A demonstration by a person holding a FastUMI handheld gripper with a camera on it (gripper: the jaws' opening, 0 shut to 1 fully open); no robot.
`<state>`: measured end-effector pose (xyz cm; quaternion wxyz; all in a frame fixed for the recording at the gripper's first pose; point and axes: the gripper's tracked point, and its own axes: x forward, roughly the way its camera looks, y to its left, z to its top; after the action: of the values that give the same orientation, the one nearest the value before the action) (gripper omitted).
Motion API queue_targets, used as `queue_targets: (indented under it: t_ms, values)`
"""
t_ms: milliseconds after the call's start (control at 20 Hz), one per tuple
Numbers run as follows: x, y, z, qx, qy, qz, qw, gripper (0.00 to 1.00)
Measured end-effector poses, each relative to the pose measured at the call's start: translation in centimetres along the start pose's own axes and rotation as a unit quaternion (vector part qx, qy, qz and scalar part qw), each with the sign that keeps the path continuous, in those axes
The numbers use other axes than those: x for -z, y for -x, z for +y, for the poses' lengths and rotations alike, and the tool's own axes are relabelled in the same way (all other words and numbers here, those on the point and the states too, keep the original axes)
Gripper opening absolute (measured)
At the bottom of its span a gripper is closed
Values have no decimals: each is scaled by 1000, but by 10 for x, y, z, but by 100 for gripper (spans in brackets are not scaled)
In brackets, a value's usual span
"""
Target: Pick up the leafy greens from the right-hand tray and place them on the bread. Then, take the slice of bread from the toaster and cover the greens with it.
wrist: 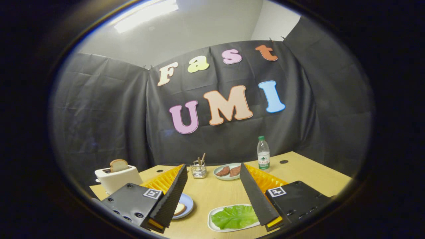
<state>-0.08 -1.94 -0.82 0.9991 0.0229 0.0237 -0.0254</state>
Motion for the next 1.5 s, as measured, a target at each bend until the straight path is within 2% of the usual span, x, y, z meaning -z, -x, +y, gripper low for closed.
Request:
queue_targets:
  t_ms: [300, 700, 900, 1350, 1500]
  values:
    - [22, -2, -10, -4, -7, 49, 999, 99]
    - [59, -9, -42, 38, 33, 114, 992, 99]
    - [85, -14, -61, 53, 51, 152, 986, 99]
    - [145, -22, -119, 93, 31, 243, 965, 100]
    - [160, -20, -136, 105, 7, 264, 959, 99]
